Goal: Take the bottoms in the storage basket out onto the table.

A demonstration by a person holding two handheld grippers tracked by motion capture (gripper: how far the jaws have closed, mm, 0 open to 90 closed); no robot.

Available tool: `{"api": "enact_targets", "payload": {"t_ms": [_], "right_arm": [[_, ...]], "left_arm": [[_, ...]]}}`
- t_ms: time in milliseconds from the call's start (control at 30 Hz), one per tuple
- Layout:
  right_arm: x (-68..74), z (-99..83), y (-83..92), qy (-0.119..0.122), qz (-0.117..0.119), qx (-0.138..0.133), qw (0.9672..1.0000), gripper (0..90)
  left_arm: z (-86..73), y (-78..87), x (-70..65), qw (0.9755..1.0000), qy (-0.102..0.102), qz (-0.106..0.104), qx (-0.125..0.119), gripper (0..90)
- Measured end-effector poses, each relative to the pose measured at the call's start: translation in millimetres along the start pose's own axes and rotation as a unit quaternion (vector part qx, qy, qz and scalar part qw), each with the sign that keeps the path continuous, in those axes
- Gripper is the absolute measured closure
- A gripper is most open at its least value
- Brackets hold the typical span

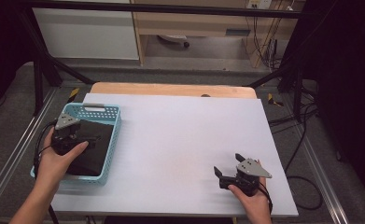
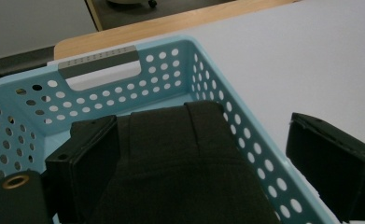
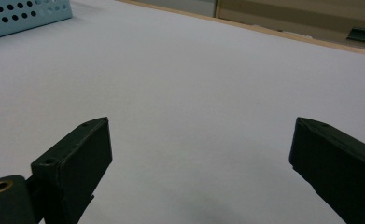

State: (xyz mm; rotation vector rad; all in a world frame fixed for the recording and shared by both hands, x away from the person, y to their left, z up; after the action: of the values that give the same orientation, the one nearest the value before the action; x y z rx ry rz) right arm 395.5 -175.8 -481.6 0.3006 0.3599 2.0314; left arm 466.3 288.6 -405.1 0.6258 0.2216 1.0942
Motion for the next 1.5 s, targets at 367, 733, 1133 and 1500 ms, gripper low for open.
{"api": "enact_targets", "payload": {"t_ms": [367,733,1133,1500], "right_arm": [[-0.6,-2.8,-1.5,-0.001,0.000,0.012,0.9999,6.5],[1.7,-3.7,-2.5,0.003,0.004,0.017,0.9998,6.6],[3.3,-5.7,-4.3,0.009,0.004,0.025,0.9996,6.5],[4.5,-6.0,-4.9,0.011,0.007,0.026,0.9996,6.5]], "left_arm": [[-1.7,-7.6,18.8,0.9996,-0.013,0.015,0.019,9.6],[-9.9,-9.9,36.1,0.9991,0.000,0.021,0.036,10.3],[-26.4,-23.4,52.7,0.9978,0.024,0.020,0.058,11.5],[-51.5,-41.3,54.3,0.9935,0.037,0.008,0.107,9.3]]}}
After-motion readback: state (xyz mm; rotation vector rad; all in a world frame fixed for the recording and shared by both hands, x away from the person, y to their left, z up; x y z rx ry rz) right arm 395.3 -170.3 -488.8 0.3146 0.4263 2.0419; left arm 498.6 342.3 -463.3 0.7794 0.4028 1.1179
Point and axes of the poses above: each handheld gripper's, and its own axes: y roughly backward along the jaws, z roughly out of its top, x roughly to its left, the point moved 9 cm from there along -y, roughly forward along the jaws, and after that the axes turned 6 degrees about -y, right-handed, at the moved point
